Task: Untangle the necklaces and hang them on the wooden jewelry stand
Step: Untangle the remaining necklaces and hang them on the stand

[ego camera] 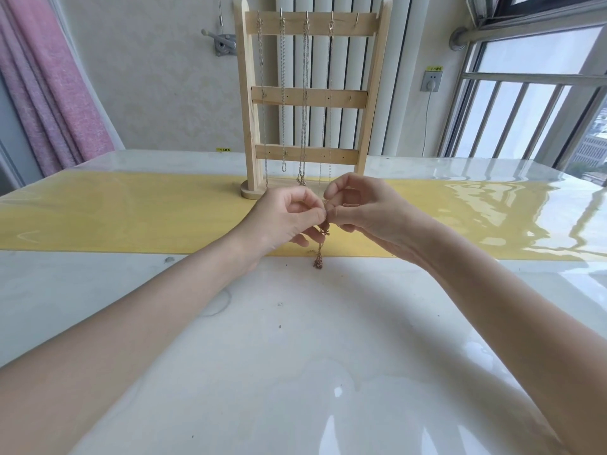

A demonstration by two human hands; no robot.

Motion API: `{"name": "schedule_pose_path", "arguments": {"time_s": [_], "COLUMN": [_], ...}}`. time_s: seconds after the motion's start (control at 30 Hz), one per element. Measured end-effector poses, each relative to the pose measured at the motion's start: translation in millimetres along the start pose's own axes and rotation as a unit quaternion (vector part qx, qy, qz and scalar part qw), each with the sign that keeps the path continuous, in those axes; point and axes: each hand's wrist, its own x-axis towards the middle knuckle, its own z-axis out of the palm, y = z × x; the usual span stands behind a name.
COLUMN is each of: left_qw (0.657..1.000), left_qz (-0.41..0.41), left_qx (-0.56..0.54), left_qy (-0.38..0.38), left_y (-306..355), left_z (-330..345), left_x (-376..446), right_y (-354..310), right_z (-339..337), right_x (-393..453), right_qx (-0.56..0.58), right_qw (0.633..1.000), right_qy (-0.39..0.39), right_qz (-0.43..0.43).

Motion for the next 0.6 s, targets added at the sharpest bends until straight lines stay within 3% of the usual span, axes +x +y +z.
{"name": "schedule_pose_path", "arguments": {"time_s": [0.13,0.33,0.6], "left_qw": [1.0,0.998,0.991], "left_qz": [-0.013,-0.048,-0.057], "left_qx": [0.012,-0.028,-0.122], "left_qy": [0.013,0.039,0.022], "left_y": [1,2,2], "left_z": [2,1,-3], "left_x": [0,0,1], "right_y": [1,3,10], "right_z": [0,-2,-6], "right_x": [0,-2,2], "right_qx": [-0.039,-0.19,0.044], "right_qw": [0.999,0.982,0.998], "right_qy": [-0.015,0.013,-0.02], "right_qz": [-0.002,-0.013,0.029]}}
